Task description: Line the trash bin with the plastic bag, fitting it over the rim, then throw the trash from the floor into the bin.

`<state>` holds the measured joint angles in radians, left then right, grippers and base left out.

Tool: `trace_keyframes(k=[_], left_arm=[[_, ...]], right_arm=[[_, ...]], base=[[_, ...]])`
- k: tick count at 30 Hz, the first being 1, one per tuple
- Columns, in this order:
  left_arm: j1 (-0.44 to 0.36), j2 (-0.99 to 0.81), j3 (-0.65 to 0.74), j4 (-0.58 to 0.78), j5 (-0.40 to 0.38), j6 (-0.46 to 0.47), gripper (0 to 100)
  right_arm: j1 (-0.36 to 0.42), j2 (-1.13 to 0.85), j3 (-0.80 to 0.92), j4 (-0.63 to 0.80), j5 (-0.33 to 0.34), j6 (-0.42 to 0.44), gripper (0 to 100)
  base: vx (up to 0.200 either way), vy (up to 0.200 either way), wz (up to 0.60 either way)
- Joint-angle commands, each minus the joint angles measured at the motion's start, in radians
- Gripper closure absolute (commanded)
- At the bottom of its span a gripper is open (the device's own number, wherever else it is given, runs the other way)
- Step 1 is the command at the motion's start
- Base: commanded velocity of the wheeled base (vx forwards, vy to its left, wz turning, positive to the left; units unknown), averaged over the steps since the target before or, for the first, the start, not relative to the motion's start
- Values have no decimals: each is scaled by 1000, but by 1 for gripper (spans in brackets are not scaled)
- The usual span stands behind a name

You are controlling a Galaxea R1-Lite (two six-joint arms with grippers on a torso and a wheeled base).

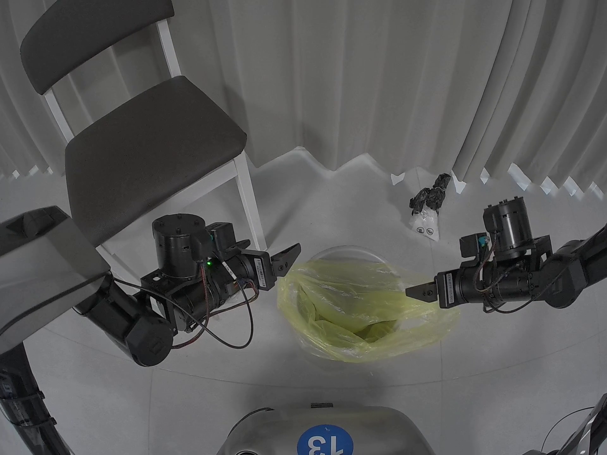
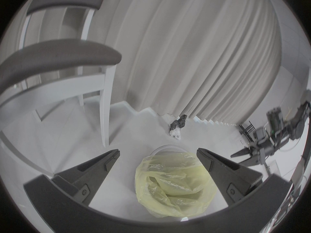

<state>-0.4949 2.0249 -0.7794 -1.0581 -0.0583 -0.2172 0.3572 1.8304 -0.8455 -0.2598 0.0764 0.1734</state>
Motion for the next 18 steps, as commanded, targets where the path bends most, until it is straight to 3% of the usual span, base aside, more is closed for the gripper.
trace_keyframes(k=[1,6,18], left_arm=[[1,-23,-8,-25,-5,13,0],[-19,-29,-24,-30,-5,-96,0],[-48,-69,20,-66,-5,-86,0]], right_arm=[[91,-63,-83,62,-56,-17,0],[128,-60,-121,108,-86,-54,0],[241,-20,-116,126,-138,-86,0]], base=[[200,0,0],[160,0,0],[0,0,0]])
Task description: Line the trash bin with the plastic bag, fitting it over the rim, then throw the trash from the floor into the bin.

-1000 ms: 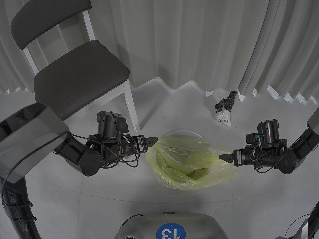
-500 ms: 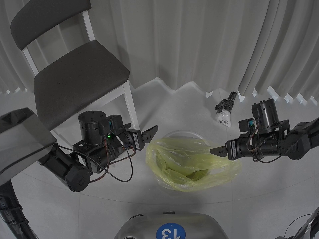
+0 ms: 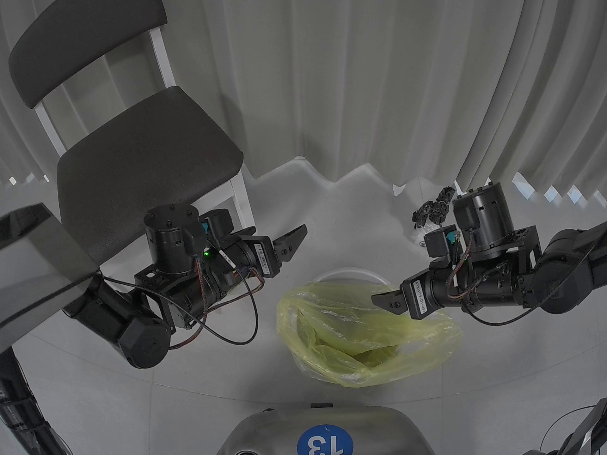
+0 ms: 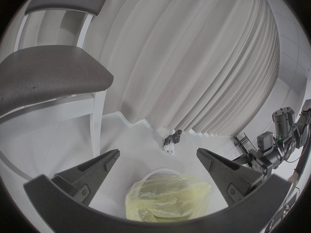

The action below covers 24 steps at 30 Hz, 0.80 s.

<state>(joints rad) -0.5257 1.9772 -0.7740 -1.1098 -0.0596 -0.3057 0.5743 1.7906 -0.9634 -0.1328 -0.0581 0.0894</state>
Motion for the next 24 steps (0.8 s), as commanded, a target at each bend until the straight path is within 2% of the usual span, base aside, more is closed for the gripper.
trace_keyframes(k=[1,11,24], left_arm=[[-22,-24,16,-22,-3,4,0],[-31,-84,38,-27,-16,19,0],[-36,-109,39,-31,-17,16,0]], right_arm=[[27,19,3,-1,-3,-2,0],[58,29,-17,1,-6,-5,0],[85,142,-146,5,-8,-7,0]], base=[[0,0,0],[-180,0,0],[0,0,0]])
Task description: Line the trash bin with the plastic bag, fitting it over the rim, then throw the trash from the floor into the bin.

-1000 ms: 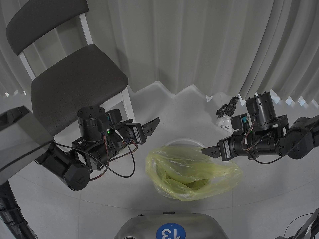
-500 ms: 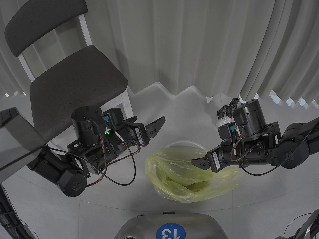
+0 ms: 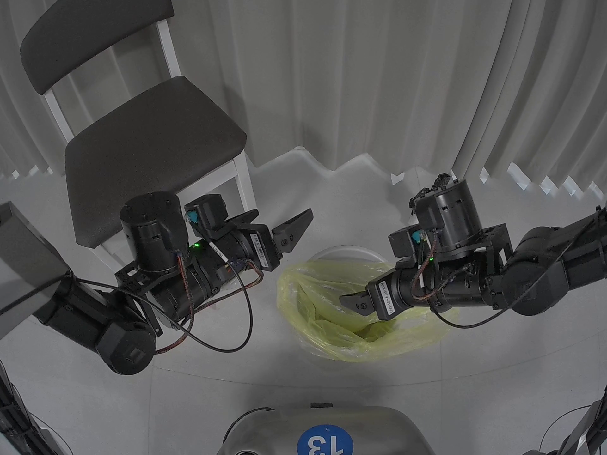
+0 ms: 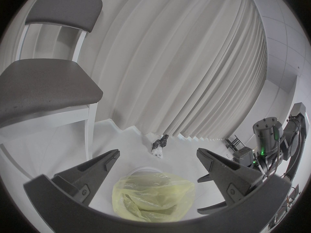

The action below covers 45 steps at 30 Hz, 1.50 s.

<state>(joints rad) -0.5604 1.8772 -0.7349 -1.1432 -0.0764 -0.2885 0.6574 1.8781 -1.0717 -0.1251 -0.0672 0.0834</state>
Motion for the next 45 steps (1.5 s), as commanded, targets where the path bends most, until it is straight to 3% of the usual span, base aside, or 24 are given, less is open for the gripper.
trace_keyframes(k=[1,11,15,31,45], left_arm=[[1,-7,0,2,0,-1,0],[8,2,-14,11,-2,-4,0],[10,3,-14,13,-2,-4,0],[24,17,-23,13,-2,-6,0],[27,26,-24,11,-5,-6,0]], right_arm=[[2,65,-47,-1,1,-2,0],[18,158,-74,16,-11,-65,0],[16,227,-122,24,-55,-105,0],[16,362,-209,50,-59,-169,0],[-48,417,-286,48,-60,-206,0]], base=[[0,0,0],[0,0,0],[0,0,0],[0,0,0],[0,0,0]])
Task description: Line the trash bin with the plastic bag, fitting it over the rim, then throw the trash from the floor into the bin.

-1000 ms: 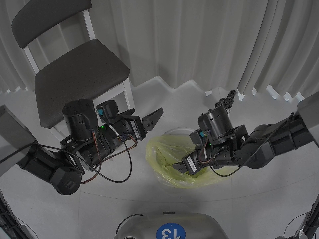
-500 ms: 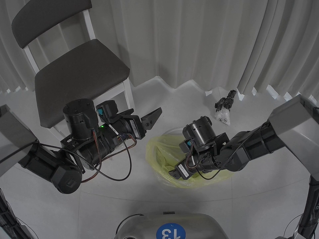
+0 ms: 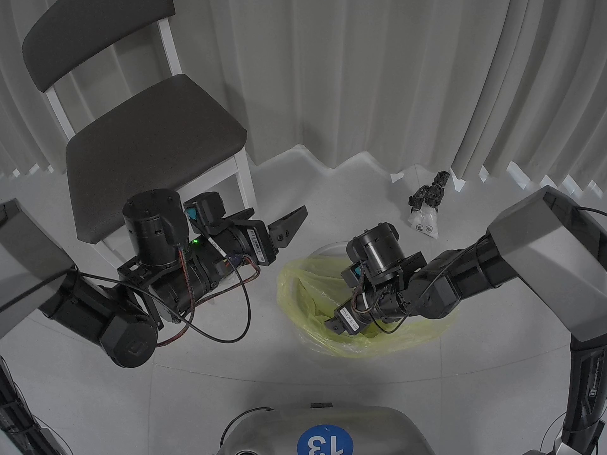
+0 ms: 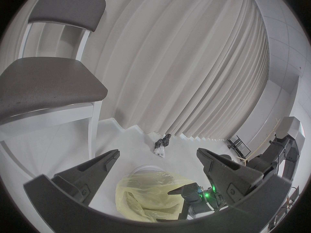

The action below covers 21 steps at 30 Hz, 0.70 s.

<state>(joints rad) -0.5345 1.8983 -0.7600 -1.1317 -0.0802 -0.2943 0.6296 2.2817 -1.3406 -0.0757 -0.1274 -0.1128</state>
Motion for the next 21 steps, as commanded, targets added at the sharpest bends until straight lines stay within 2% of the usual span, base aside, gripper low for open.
trace_keyframes(k=[1,7,8,21], left_arm=[[-1,7,1,0,-1,0,0],[1,10,1,-7,-1,0,0],[1,10,1,-7,-1,0,0],[11,10,-4,-7,-1,0,0]], right_arm=[[-30,15,-23,-2,0,-15,0],[-37,42,-35,-10,0,-30,0],[-37,47,-40,-12,0,-31,100],[-50,47,-98,1,-1,-33,100]], base=[[0,0,0],[0,0,0],[0,0,0],[0,0,0]])
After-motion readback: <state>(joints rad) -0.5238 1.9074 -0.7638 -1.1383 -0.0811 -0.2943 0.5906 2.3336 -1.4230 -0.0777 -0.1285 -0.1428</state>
